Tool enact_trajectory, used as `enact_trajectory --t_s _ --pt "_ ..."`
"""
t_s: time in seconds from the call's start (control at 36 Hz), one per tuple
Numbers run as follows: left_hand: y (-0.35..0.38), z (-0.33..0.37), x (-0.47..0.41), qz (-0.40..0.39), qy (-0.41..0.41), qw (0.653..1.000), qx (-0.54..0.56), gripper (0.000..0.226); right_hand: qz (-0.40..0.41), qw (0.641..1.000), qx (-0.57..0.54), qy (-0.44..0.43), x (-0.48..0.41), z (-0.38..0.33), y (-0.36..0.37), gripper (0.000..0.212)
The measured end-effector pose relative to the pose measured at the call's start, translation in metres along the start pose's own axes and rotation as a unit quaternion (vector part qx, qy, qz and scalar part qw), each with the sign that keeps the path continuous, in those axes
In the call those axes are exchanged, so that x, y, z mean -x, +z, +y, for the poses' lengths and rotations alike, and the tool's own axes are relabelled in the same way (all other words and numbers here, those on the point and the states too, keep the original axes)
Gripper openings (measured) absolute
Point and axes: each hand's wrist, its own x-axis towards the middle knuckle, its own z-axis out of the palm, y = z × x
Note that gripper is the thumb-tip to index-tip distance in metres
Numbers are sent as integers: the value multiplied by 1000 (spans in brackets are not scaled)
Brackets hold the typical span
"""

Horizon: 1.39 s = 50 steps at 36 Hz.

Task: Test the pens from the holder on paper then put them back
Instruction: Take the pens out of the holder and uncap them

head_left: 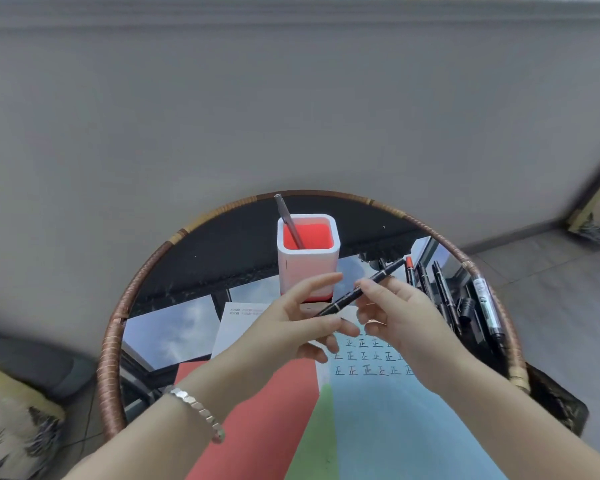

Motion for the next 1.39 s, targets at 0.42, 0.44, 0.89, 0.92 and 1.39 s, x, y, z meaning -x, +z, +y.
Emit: enact_trajectory --t_s 0.42,0.44,0.89,0.92,1.39 --pt "6 -14 -6 70 113 930 -342 21 8 987 23 -158 17 10 17 18" --pt "6 -15 -6 67 120 929 -345 22 9 988 14 -155 17 10 16 18" --pt "1 -26 -6 65 98 974 -194 12 6 983 -7 -183 22 3 12 13" --pt "-1 -26 -7 77 78 979 -174 10 31 984 -6 -178 19 1 9 14" --pt "-21 -37 10 259 41 950 -169 19 34 862 500 -69 -77 14 -7 15"
